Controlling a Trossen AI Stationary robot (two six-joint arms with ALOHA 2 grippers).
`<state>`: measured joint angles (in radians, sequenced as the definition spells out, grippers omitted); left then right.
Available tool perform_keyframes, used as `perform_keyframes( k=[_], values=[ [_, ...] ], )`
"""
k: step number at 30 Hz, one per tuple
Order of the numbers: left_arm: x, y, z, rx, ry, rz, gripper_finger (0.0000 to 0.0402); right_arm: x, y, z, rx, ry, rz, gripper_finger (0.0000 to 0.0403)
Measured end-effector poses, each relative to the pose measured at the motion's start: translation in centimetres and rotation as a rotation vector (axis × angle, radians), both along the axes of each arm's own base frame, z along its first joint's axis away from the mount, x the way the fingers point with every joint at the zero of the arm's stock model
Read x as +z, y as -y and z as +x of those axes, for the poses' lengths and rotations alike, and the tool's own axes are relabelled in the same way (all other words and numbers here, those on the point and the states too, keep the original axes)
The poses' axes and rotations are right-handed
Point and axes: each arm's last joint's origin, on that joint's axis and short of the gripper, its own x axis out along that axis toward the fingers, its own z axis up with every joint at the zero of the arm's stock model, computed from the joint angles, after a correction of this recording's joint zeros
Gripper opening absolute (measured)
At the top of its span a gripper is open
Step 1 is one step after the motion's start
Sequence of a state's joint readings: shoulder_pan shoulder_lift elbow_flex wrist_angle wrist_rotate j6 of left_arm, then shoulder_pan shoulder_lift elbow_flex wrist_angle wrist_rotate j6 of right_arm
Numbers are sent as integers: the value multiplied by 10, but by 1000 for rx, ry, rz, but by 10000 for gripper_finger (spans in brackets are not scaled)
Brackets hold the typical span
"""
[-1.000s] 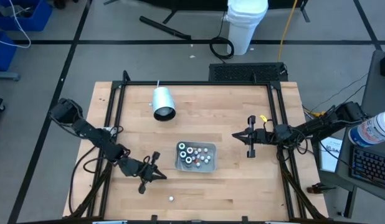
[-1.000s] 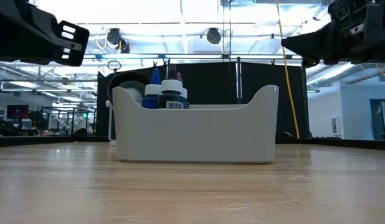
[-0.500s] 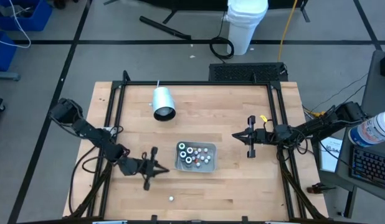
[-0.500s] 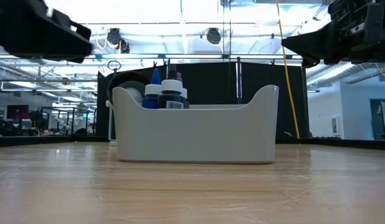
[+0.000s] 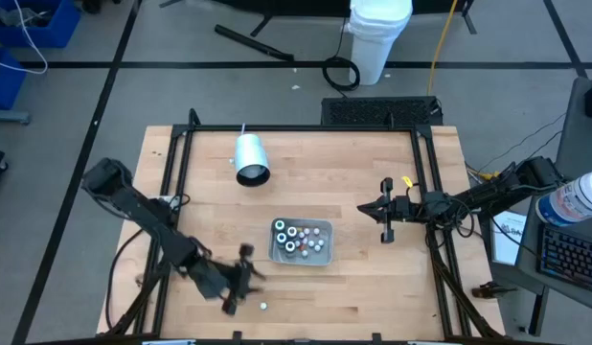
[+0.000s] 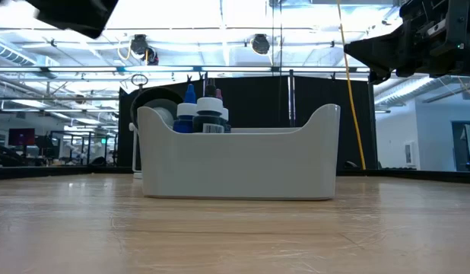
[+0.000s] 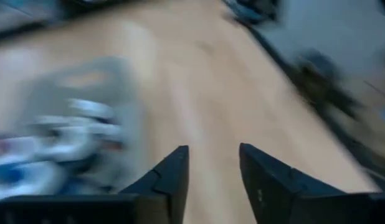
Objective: Pick & Place food coloring
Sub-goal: Put the violet food coloring bottle into the gray bin
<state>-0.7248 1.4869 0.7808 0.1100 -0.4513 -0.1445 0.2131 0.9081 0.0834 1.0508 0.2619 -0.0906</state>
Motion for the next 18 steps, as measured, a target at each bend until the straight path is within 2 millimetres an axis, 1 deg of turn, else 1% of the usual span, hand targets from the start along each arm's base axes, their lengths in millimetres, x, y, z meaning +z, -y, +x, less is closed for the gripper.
perform_keyframes(
  k=[2,4,6,9,13,18],
  values=[
    [0,14,10,-87,-112,-8,162,0,0,0,0,0,0,0],
    [-4,27,17,-163,-199,13,178,0,0,0,0,0,0,0],
    [-6,38,23,-215,-236,39,192,0,0,0,0,0,0,0],
    [-8,49,32,-233,-274,49,209,0,0,0,1,-1,1,0],
    [-14,54,40,-217,-313,54,224,0,0,0,3,-2,16,0],
    [-35,48,45,-208,-398,55,225,0,0,0,4,-4,18,0]
  ],
)
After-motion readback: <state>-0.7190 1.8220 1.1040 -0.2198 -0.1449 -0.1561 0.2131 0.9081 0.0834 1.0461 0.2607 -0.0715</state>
